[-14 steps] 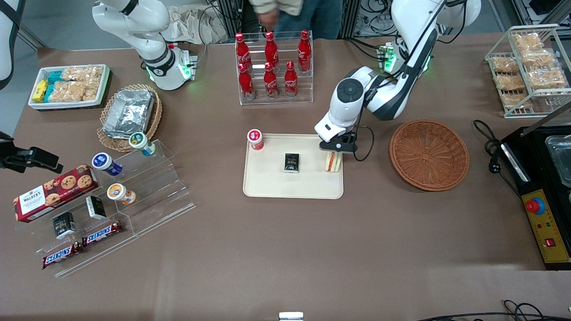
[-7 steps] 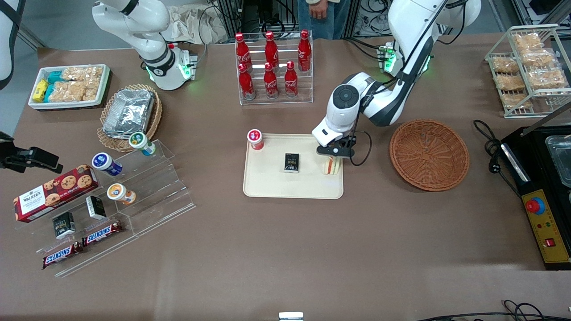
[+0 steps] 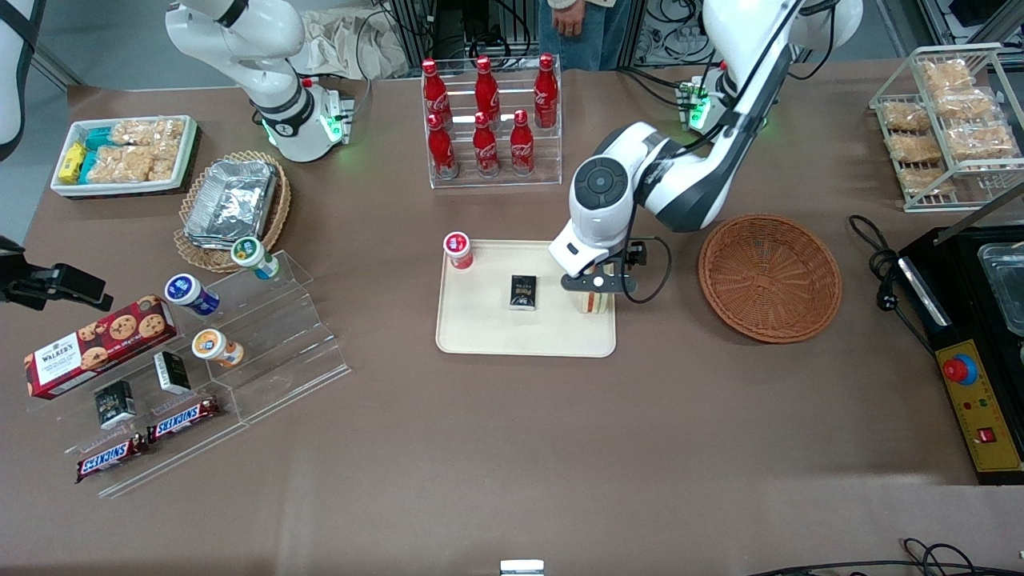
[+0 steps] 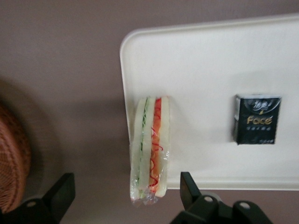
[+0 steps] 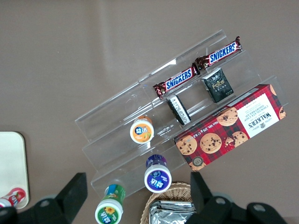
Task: Place sandwich from basket to tray
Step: 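Open the left gripper, release the sandwich and raise the arm away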
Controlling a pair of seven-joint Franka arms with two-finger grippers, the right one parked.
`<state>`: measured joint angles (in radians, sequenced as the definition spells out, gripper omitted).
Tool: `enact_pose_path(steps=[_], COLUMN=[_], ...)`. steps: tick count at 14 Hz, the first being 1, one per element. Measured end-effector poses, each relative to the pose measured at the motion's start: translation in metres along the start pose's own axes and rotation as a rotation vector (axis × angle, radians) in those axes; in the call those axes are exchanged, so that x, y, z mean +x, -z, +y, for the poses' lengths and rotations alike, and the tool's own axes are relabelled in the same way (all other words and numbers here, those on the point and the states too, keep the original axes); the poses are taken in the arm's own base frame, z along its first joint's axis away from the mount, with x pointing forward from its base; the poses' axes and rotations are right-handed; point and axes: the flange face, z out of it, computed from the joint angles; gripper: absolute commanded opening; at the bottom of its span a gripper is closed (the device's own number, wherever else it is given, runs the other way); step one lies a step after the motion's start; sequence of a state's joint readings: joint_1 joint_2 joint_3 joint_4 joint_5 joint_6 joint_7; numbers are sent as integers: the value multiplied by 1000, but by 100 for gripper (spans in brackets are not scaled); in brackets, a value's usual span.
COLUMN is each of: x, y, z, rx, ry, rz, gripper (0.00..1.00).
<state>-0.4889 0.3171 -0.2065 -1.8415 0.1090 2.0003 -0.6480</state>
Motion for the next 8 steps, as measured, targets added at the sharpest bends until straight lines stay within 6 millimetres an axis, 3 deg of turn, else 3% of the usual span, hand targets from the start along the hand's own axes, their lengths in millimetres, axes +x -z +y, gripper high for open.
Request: enact_pose_path(steps=[2,4,8], x=[22,35,33], y=[51,88,168], z=[-22,-54,-144], rx=[-28,-59,-133], ry=[52,86,74], rz=[44,84,34], gripper=[100,100,100])
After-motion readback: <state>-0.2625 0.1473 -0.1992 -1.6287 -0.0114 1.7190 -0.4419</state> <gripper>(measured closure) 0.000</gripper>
